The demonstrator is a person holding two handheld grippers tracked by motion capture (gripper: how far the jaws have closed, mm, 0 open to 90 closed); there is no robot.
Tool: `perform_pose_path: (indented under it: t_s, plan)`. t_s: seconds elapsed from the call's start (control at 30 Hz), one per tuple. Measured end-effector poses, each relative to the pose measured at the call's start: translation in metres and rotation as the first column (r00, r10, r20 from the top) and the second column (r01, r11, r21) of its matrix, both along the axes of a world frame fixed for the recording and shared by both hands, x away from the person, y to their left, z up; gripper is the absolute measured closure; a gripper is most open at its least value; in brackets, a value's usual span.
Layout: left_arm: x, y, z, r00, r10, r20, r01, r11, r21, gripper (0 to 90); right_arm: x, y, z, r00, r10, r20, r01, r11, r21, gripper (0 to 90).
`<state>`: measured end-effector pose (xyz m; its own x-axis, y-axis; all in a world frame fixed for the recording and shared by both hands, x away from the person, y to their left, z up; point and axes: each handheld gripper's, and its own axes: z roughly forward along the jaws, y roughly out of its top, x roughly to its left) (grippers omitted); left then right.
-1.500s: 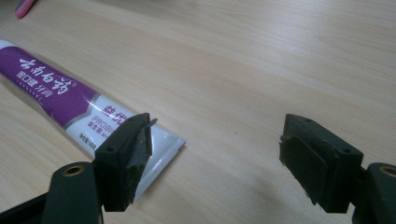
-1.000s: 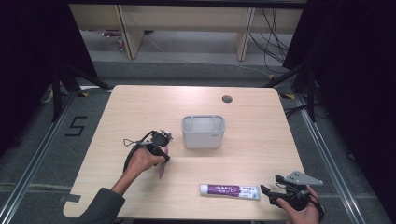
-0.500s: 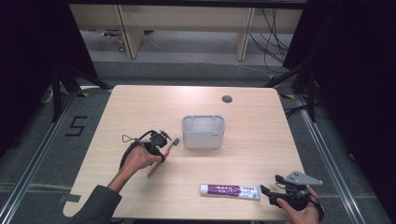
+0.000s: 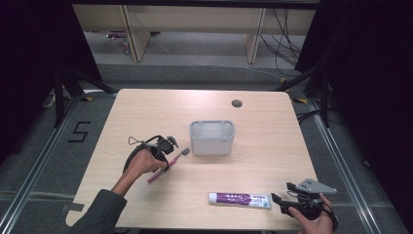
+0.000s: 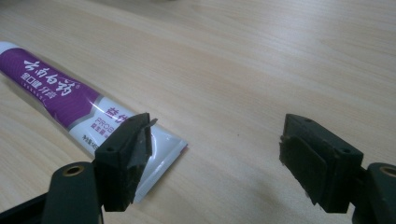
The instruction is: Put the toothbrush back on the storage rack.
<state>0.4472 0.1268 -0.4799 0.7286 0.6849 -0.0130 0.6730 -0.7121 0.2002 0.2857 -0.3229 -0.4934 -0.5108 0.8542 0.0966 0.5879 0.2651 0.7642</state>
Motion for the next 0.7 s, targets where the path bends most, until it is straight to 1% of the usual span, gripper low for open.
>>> perform_pose_path:
  t_s: [0.13,0.2,0.23,0.33,0.37,0.4,0.43,0.5,0.53,0.6,0.63,0.67,0.7]
  plan:
    - [0.001,0.002,0.0,0.9999,-0.015,-0.001,0.015,0.9999,0.001,83.1,0.0,0.0,0.0,1.0,-0.001,-0.003,0.001,1.0,0.003,25.7]
    - [0.0,0.002,0.002,0.9995,-0.032,-0.01,0.032,0.9993,0.018,83.1,0.0,0.0,0.0,1.0,-0.004,0.002,0.004,1.0,0.003,25.8]
    - [-0.001,0.001,0.001,0.9996,-0.028,-0.009,0.028,0.9996,0.01,83.2,0.0,0.0,0.0,1.0,-0.002,-0.005,0.002,1.0,0.003,25.7]
    - [-0.001,0.0,0.003,0.9982,-0.06,-0.009,0.06,0.998,0.021,83.2,0.0,0.0,0.0,1.0,-0.003,-0.004,0.003,1.0,0.003,25.7]
    - [0.0,0.0,0.004,0.9968,-0.08,-0.002,0.08,0.9964,0.028,83.3,0.0,0.0,0.0,1.0,-0.002,-0.002,0.002,1.0,0.002,25.7]
    - [0.002,0.0,0.005,0.9937,-0.112,0.013,0.111,0.9935,0.025,83.3,0.0,0.0,0.0,1.0,-0.002,-0.002,0.002,1.0,0.002,25.7]
    - [-0.001,-0.001,0.007,0.9963,-0.085,0.005,0.085,0.9961,0.023,83.3,0.0,0.0,0.0,1.0,-0.003,-0.002,0.003,1.0,0.002,25.7]
    - [-0.003,-0.001,0.009,0.9979,-0.065,0.001,0.065,0.9978,0.014,83.3,0.0,0.0,0.0,1.0,-0.003,-0.004,0.004,1.0,0.004,25.7]
    - [-0.002,0.0,0.011,0.9975,-0.07,0.003,0.07,0.9973,0.022,83.3,0.0,0.0,0.0,1.0,-0.003,-0.005,0.003,1.0,0.003,25.7]
    - [-0.003,0.002,0.012,0.9981,-0.061,0.011,0.06,0.9981,0.011,83.3,0.0,0.0,0.0,1.0,-0.003,-0.004,0.003,1.0,0.003,25.7]
    - [-0.004,0.004,0.015,0.9989,-0.046,0.008,0.046,0.9989,0.008,83.3,0.0,0.0,0.0,1.0,-0.004,-0.001,0.004,1.0,0.003,25.7]
    - [-0.003,0.006,0.016,0.9984,-0.052,0.021,0.052,0.9987,0.0,83.3,0.0,0.0,0.0,1.0,-0.001,0.009,0.001,1.0,-0.004,25.7]
    - [-0.003,0.009,0.018,0.9983,-0.051,0.027,0.051,0.9986,-0.01,83.3,0.0,0.0,0.0,1.0,-0.004,-0.001,0.004,1.0,0.002,25.7]
